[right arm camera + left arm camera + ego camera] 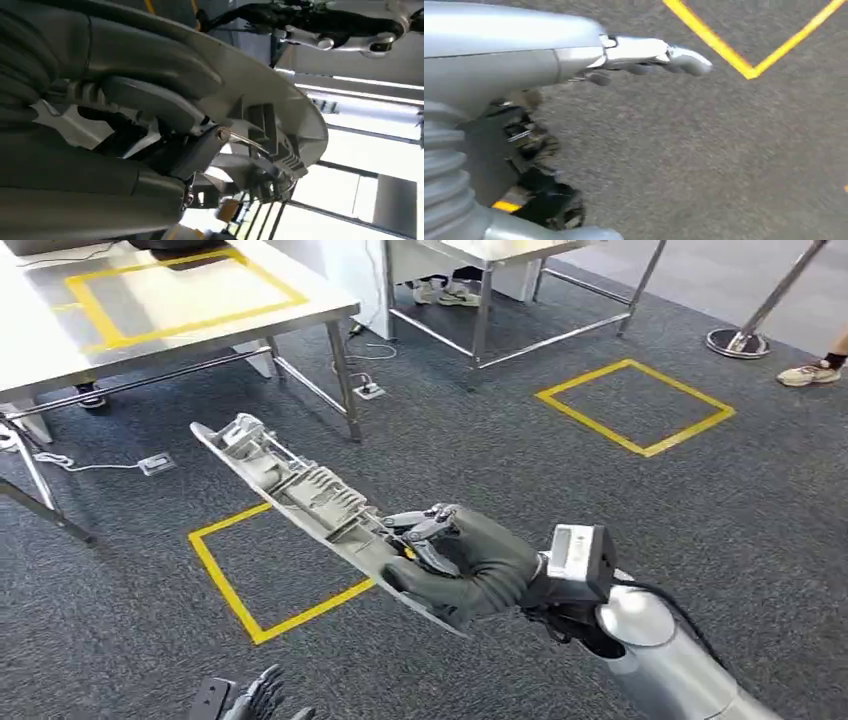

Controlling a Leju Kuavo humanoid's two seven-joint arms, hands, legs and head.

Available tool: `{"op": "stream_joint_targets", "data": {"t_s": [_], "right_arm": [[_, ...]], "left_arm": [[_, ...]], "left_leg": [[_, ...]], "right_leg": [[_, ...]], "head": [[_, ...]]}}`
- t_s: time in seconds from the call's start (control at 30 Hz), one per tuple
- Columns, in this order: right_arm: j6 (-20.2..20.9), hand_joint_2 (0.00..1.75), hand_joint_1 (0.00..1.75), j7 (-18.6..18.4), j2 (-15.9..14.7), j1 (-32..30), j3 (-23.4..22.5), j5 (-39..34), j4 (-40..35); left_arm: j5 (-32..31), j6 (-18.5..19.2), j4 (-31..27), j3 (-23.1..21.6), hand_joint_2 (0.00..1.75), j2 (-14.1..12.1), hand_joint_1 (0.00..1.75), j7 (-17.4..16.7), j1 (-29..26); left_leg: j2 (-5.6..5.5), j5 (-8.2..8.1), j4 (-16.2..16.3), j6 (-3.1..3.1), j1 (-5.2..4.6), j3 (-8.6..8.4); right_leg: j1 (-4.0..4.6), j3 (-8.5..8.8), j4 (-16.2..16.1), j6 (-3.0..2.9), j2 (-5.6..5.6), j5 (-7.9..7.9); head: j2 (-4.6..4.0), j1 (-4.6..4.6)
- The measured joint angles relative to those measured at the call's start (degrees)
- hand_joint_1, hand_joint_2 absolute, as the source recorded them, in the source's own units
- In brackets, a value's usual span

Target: Take the parts from the cabinet and place them on the table.

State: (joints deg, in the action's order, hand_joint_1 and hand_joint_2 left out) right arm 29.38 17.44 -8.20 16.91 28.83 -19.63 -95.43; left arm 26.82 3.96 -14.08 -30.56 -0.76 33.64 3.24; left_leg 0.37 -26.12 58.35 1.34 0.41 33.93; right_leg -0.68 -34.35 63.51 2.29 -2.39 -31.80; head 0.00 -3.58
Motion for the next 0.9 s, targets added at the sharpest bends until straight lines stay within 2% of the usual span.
{"op": "stream_joint_targets", "data": {"t_s": [0.03,0.07,0.1,0.13,0.17,0.2,0.23,0.27,0.3,0.4,0.43,0.47,0.5,0.53,0.57,0.6,0.63,0.67,0.7,0.73,0.77,0.8,0.83,0.9], "right_arm": [[-0.1,1.75,1.75,0.1,-0.1,0.3,-0.3,-0.1,0.0],[-0.2,1.75,1.75,0.2,-0.2,0.4,-0.6,-0.2,0.0],[-0.3,1.75,1.75,0.3,-0.3,0.3,-0.8,-0.3,0.0],[-0.3,1.75,1.75,0.3,-0.4,0.3,-0.9,-0.2,0.0],[-0.4,1.75,1.75,0.3,-0.5,0.3,-1.2,-0.2,0.0],[-0.5,1.75,1.75,0.4,-0.6,0.3,-1.4,-0.2,0.0],[-0.5,1.75,1.75,0.4,-0.7,0.3,-1.5,-0.1,0.0],[-0.6,1.75,1.75,0.4,-0.9,0.3,-1.5,0.0,0.0],[-0.7,1.75,1.75,0.6,-1.0,0.3,-1.5,0.3,-0.1],[-1.0,1.75,1.75,0.6,-1.0,0.4,-1.6,0.5,-0.1],[-1.2,1.75,1.75,0.6,-0.9,0.4,-1.6,0.7,-0.1],[-1.4,1.75,1.75,0.4,-0.9,0.3,-1.6,0.9,-0.1],[-1.6,1.75,1.75,0.3,-0.9,0.3,-1.6,1.0,-0.1],[-1.7,1.75,1.75,0.3,-0.9,0.2,-1.6,1.0,-0.1],[-1.8,1.75,1.75,0.3,-0.8,0.0,-1.6,1.3,-0.1],[-1.9,1.75,1.75,0.3,-0.8,-0.2,-1.6,1.5,-0.1],[-2.1,1.75,1.75,0.2,-0.8,-0.4,-1.6,1.6,-0.1],[-2.3,1.75,1.75,0.2,-0.8,-0.7,-1.7,1.9,-0.1],[-2.3,1.75,1.75,0.1,-0.8,-1.0,-1.8,2.1,-0.1],[-2.3,1.75,1.75,0.1,-0.8,-1.3,-2.0,2.2,-0.2],[-2.3,1.75,1.75,0.1,-0.8,-1.6,-2.2,2.3,-0.5],[-2.3,1.75,1.75,0.1,-0.8,-1.9,-2.6,2.4,-0.7],[-2.3,1.75,1.75,0.0,-0.8,-2.0,-2.9,2.8,-0.9],[-2.3,1.75,1.75,-0.1,-0.8,-2.5,-3.5,3.2,-1.4]], "left_arm": [[0.0,0.1,0.0,0.0,1.75,0.1,0.0,0.0,0.1],[0.0,0.1,0.0,0.0,1.75,0.2,0.0,0.0,0.2],[0.0,0.1,0.0,0.0,1.75,0.3,0.0,0.0,0.1],[0.0,0.1,0.0,0.0,1.75,0.3,0.0,0.0,0.1],[0.0,0.1,0.0,0.0,1.75,0.3,0.0,0.0,0.0],[0.0,0.1,0.0,0.0,1.75,0.3,0.0,0.0,0.1],[0.0,0.1,0.0,0.0,1.75,0.4,0.0,0.0,0.1],[0.1,0.1,0.0,0.0,1.75,0.5,0.0,0.0,0.1],[0.1,0.1,0.0,0.0,1.75,0.5,0.0,0.0,0.2],[0.3,0.2,0.0,0.0,1.75,0.5,0.0,0.0,-0.1],[0.5,0.2,0.1,0.0,1.75,0.3,0.0,0.0,-0.1],[0.5,0.2,0.1,0.0,1.75,0.3,0.0,0.0,-0.1],[0.5,0.2,0.1,0.1,1.75,0.3,0.0,0.0,0.0],[0.6,0.2,0.1,0.1,1.75,0.3,0.0,0.0,0.1],[0.6,0.2,0.1,0.3,1.75,0.3,0.0,0.0,0.1],[0.6,0.2,0.2,0.3,1.75,0.3,0.0,0.0,0.0],[0.6,0.2,0.2,0.3,1.75,0.3,0.0,-0.3,-0.1],[0.6,0.4,0.3,0.3,1.75,0.2,0.0,-0.5,-0.2],[0.6,0.5,0.3,0.3,1.75,-0.1,0.0,-0.6,-0.2],[0.7,0.5,0.3,0.4,1.75,-0.2,0.0,-0.6,-0.2],[0.8,0.5,0.3,0.5,1.75,-0.3,0.0,-0.6,-0.2],[0.8,0.5,0.3,0.6,1.75,-0.3,0.0,-0.7,-0.1],[0.8,0.5,0.3,0.7,1.75,-0.3,0.0,-1.0,0.0],[0.8,0.4,0.3,0.8,1.75,-0.3,0.0,-1.5,-0.2]], "left_leg": [[-0.52,-0.01,0.0,0.19,0.02,0.07],[-1.17,0.0,0.0,0.23,0.0,0.11],[-1.79,0.0,0.0,0.24,-0.02,0.11],[-2.49,0.01,0.1,0.23,-0.02,0.07],[-3.22,0.0,0.2,0.21,-0.02,0.05],[-3.89,-0.03,0.3,0.17,0.0,0.03],[-4.54,-0.1,0.5,0.04,0.01,0.0],[-5.01,-0.15,0.6,-0.15,0.06,0.16],[-5.56,-0.19,1.0,-0.68,-0.29,0.61],[-6.77,0.29,0.2,-1.93,0.09,0.85],[-7.15,0.18,0.3,-2.32,-0.01,0.89],[-5.02,-0.5,1.2,-2.53,-0.14,1.22],[-2.88,-2.44,4.1,-2.76,-0.22,2.54],[-1.7,-4.77,8.5,-3.02,-0.1,4.61],[-1.19,-6.81,13.1,-3.2,-0.04,6.85],[-1.02,-7.87,16.7,-3.32,-0.01,8.6],[-0.94,-7.53,17.6,-3.37,0.02,9.07],[-0.84,-5.9,15.9,-3.35,0.05,8.19],[-0.61,-3.68,12.1,-3.27,0.05,6.24],[0.06,-1.12,6.8,-3.09,0.04,3.43],[1.58,0.52,2.1,-2.78,-0.05,0.95],[2.95,-0.53,0.6,-2.34,-0.76,0.33],[2.19,-0.27,0.7,-1.56,-0.57,0.47],[1.24,-0.27,0.7,-0.93,-0.84,0.75]], "right_leg": [[-0.03,-2.39,4.9,0.18,1.24,-2.34],[0.0,-4.61,9.3,0.27,1.73,-4.03],[0.05,-6.25,12.4,0.26,1.89,-4.73],[0.07,-6.65,12.7,0.17,1.94,-3.96],[0.05,-5.64,10.1,0.02,1.96,-1.7],[0.02,-3.67,5.8,-0.13,2.07,0.94],[-0.05,-1.11,0.3,-0.35,2.84,3.64],[-0.25,0.48,-3.7,-0.58,5.05,4.58],[-0.27,0.74,-4.6,-0.62,6.11,4.04],[0.12,0.55,-4.4,-1.56,4.91,4.19],[-0.4,0.8,-4.9,-1.96,4.17,4.46],[-0.43,1.05,-5.2,-2.22,3.63,4.53],[-0.39,1.1,-5.2,-2.74,3.11,4.46],[-0.28,1.11,-5.2,-2.84,2.47,4.39],[-0.17,1.12,-5.2,-2.94,1.83,4.33],[-0.15,1.12,-5.1,-3.02,1.19,4.25],[-0.14,1.16,-5.1,-3.03,0.65,4.19],[-0.14,1.25,-5.1,-2.98,0.15,4.1],[-0.14,1.4,-5.0,-2.87,-0.32,3.97],[-0.14,1.65,-5.0,-2.69,-0.79,3.77],[-0.08,1.87,-4.9,-2.43,-1.22,3.53],[0.43,1.82,-4.6,-2.02,-1.57,3.26],[0.45,1.79,-4.7,-1.78,-1.89,3.3],[0.36,2.04,-5.0,-1.21,-2.77,3.34]], "head": [[0.02,0.02],[0.02,0.02],[0.0,0.02],[0.02,0.02],[0.02,0.02],[0.02,0.02],[0.0,0.02],[0.0,0.02],[0.0,0.02],[0.0,0.02],[0.02,0.04],[0.02,-0.02],[0.0,-0.22],[0.0,-0.24],[0.02,-0.22],[0.0,-0.22],[0.0,-0.24],[0.0,-0.24],[0.0,-0.22],[0.02,-0.22],[0.0,-0.24],[0.0,-0.24],[0.0,-0.11],[0.0,-0.13]]}}
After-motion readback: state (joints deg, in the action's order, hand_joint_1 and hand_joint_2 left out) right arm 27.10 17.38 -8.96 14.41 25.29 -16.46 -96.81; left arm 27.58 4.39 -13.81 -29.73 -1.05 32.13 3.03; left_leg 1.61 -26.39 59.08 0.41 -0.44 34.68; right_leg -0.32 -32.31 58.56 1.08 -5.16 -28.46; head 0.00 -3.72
